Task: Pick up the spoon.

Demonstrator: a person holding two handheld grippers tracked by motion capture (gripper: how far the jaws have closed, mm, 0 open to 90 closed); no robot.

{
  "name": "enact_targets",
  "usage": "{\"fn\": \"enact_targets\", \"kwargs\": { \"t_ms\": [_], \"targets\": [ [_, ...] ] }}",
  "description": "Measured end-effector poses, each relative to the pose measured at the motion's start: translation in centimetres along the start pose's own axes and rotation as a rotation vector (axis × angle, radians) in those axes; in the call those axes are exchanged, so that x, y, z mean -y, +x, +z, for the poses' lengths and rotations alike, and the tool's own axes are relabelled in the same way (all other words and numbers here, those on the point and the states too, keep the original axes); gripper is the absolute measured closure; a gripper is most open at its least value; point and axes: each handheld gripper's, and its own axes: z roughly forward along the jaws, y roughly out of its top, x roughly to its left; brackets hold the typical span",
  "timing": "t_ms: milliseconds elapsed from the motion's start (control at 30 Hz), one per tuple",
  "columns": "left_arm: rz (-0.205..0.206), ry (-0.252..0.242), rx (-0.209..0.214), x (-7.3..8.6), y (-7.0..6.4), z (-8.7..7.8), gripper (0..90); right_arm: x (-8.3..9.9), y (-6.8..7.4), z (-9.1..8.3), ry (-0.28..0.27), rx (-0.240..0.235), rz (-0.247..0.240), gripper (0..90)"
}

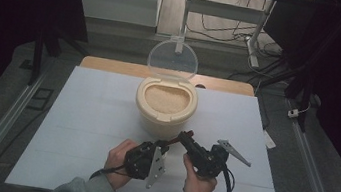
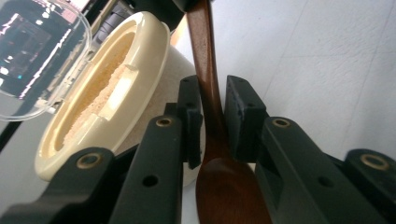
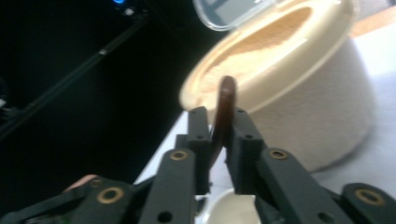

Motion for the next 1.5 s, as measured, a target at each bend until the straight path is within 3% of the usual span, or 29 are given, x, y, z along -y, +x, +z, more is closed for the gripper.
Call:
{"fn": "enact_targets", "kwargs": {
  "t_ms": [133, 200, 267, 367, 400, 500, 733, 800, 1067, 1200, 1267, 1500],
  "targets": [
    [-0.039, -0.013, 0.04, 0.1, 0.7, -0.1, 74.1, -0.1, 0.2, 0.1, -0.007, -0.022, -0.025, 84.2],
    [-0.059, -0.021, 0.064, 0.2, 1.0, -0.2, 70.6, -0.2, 0.1, 0.1, -0.012, -0.028, -0.03, 84.3],
    [-0.103, -0.039, 0.108, 0.3, 1.4, -0.5, 61.1, -0.5, 0.1, -0.1, -0.012, -0.038, -0.043, 84.3],
    [-0.216, -0.067, 0.21, 0.7, 2.5, -1.1, 55.1, -0.7, 0.1, -0.2, -0.01, -0.046, -0.056, 84.3],
    [-0.262, -0.07, 0.254, 1.0, 2.9, -1.3, 48.8, -1.0, 0.0, -0.5, -0.014, -0.057, -0.071, 84.4],
    [-0.383, -0.088, 0.345, 2.1, 4.3, -2.2, 45.2, -1.2, -0.1, -0.8, -0.022, -0.063, -0.084, 84.3],
    [-0.496, -0.048, 0.347, 6.2, 6.8, -4.7, 36.3, -2.3, -0.5, -2.0, -0.038, -0.089, -0.133, 84.4],
    [-0.514, -0.031, 0.336, 7.6, 7.2, -5.4, 33.2, -2.7, -0.5, -2.3, -0.038, -0.094, -0.16, 84.3],
    [-0.599, 0.025, 0.331, 12.4, 8.0, -6.6, 30.0, -3.4, -0.6, -2.7, -0.045, -0.123, -0.197, 84.3],
    [-0.633, 0.058, 0.338, 13.9, 8.0, -6.6, 26.3, -3.8, -0.6, -2.9, -0.047, -0.13, -0.214, 84.3],
    [-0.637, 0.075, 0.342, 14.3, 8.1, -6.5, 23.6, -4.0, -0.5, -3.0, -0.044, -0.129, -0.253, 84.3],
    [-0.674, 0.106, 0.331, 15.9, 8.2, -6.1, 19.8, -4.6, -0.5, -3.2, -0.057, -0.135, -0.28, 84.3]
  ]
}}
